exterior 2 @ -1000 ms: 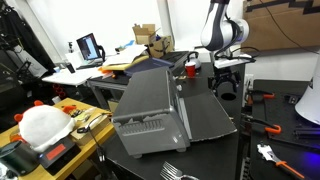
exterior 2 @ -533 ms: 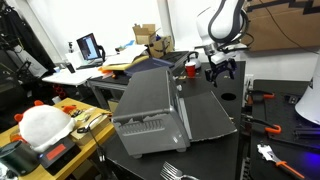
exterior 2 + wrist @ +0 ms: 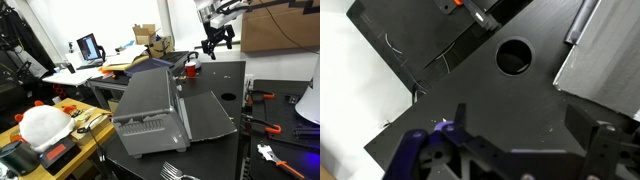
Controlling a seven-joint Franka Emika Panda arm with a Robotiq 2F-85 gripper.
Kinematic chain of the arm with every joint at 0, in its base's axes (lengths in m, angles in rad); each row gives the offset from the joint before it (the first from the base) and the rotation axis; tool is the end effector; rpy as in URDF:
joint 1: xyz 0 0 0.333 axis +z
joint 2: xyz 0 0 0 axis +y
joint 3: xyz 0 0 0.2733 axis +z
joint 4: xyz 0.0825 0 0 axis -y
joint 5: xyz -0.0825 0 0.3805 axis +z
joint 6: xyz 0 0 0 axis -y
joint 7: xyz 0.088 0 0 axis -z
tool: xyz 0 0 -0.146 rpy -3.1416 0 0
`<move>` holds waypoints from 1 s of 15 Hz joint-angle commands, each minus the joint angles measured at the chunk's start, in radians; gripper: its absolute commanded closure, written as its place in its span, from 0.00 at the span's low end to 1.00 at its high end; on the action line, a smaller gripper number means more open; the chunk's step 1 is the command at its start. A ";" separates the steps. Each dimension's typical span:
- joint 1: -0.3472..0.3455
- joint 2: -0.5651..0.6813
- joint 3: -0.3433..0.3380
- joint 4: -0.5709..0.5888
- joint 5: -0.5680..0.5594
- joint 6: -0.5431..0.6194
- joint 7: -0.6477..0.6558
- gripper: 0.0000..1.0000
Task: Open the toaster oven door.
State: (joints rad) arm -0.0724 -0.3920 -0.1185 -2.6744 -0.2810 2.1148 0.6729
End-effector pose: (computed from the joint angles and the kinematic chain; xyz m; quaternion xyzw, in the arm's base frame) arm 0.3684 -0.0874 0.2729 0.9348 -0.3332 -0.0577 0.1082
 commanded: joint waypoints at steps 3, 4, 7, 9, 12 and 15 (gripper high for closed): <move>0.003 -0.096 0.107 0.084 0.109 -0.155 -0.162 0.00; 0.011 -0.099 0.116 0.097 0.132 -0.165 -0.201 0.00; 0.024 -0.084 0.134 0.144 0.179 -0.198 -0.301 0.00; 0.035 -0.078 0.137 0.165 0.200 -0.224 -0.358 0.00; 0.054 -0.069 0.129 0.200 0.235 -0.240 -0.450 0.00; 0.066 -0.056 0.136 0.238 0.242 -0.262 -0.520 0.00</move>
State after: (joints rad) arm -0.0198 -0.4738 0.0157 -2.4980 -0.0575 1.9146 0.2253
